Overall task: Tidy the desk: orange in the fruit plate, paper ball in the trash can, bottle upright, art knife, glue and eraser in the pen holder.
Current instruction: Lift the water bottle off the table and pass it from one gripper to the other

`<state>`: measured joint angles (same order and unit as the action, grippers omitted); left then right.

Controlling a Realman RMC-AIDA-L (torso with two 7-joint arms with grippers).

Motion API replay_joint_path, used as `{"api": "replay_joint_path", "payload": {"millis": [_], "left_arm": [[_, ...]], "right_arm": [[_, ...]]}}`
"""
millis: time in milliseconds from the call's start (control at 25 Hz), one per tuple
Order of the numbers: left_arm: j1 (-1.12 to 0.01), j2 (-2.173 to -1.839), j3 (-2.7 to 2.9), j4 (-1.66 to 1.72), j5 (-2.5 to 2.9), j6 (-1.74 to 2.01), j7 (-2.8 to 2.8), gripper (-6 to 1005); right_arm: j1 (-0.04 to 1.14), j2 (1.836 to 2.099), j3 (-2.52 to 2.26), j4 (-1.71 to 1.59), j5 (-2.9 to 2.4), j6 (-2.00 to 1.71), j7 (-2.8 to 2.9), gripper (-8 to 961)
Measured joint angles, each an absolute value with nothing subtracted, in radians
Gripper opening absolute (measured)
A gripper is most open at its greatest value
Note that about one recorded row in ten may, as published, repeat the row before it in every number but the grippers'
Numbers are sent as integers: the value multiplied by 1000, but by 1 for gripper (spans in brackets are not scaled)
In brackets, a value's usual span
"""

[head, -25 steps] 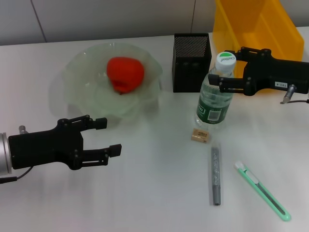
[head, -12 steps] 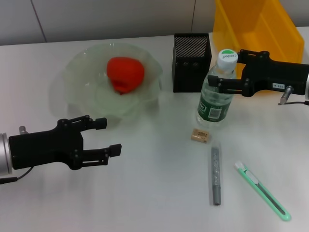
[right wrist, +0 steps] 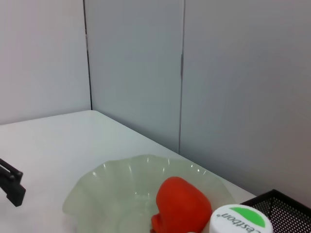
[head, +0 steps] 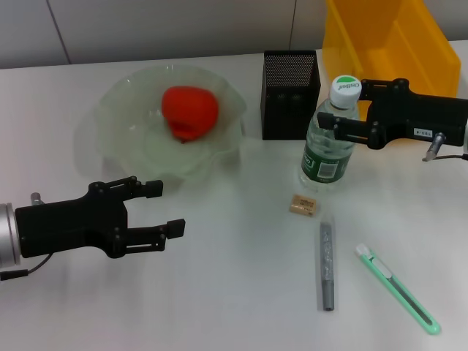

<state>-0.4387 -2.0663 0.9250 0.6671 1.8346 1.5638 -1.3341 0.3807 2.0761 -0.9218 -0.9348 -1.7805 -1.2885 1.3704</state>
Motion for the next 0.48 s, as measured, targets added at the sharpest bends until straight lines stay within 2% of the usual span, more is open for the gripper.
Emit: {"api": "replay_joint_path", "payload": {"millis": [480], "left_arm": [[-443,-2066,925,666,1835,1564,-1323,849]], "right_arm": [[346,2079,-926,-1016,-1716,-1350,1371,498]]}}
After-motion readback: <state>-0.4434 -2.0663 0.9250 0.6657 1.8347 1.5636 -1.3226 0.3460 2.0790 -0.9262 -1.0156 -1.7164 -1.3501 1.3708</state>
